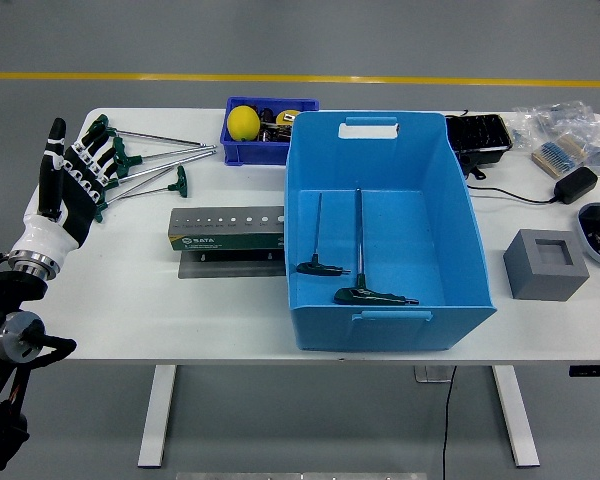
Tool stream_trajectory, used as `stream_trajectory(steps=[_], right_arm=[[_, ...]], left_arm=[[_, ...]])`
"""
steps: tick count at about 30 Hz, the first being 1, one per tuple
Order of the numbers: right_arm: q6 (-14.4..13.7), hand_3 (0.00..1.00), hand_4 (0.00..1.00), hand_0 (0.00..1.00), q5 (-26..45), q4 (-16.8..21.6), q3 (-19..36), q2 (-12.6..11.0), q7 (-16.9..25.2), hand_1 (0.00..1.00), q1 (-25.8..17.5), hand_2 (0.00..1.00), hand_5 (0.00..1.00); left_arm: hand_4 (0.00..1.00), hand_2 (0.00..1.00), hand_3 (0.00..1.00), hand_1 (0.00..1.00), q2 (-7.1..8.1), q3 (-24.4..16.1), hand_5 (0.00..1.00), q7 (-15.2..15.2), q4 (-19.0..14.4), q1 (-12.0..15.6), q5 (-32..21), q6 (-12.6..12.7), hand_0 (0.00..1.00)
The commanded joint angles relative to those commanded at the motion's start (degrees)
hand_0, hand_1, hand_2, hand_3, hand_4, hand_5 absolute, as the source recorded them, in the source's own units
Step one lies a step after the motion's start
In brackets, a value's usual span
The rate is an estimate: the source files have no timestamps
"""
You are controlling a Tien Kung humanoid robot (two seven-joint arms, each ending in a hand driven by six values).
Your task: Lift tool from toolbox,place it in box,lift tool from toolbox,place it in box
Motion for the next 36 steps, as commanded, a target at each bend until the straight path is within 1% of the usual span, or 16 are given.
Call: stream_trajectory(steps=[9, 15, 23, 36], right_arm=[[-0.1, 0.565, 0.796, 0.703, -0.2, 0.0, 0.2, 0.0, -0.1, 0.682, 0.0, 0.737, 0.690], [-0.2, 0.565, 0.796, 0.703, -0.6, 0.0, 0.5, 0.1, -0.2, 0.682, -0.1, 0.737, 0.690], [-0.4, 0.565, 0.796, 0.703, -1.7, 0.0, 1.2, 0.2, -0.6, 0.681, -0.2, 0.737, 0.691], [-0.3, 0.562, 0.796, 0.702, -1.4, 0.0, 0.9, 0.2, -0.5, 0.681, -0.3, 0.736, 0.690]], left_arm=[[0.980, 0.998, 0.889, 0.980, 1.06, -0.5, 0.998, 1.2, -0.1, -0.4, 1.0, -1.0, 0.998], [0.980, 0.998, 0.889, 0.980, 1.62, -1.0, 0.998, 1.2, -0.4, -0.8, 3.4, -1.2, 0.998], [0.982, 0.998, 0.886, 0.979, 1.67, -1.2, 0.998, 0.3, -0.3, -0.6, 6.0, -0.9, 0.998], [0.983, 0.998, 0.884, 0.975, 1.69, -0.7, 0.998, -0.1, 0.0, -0.6, 5.9, -0.8, 0.998]])
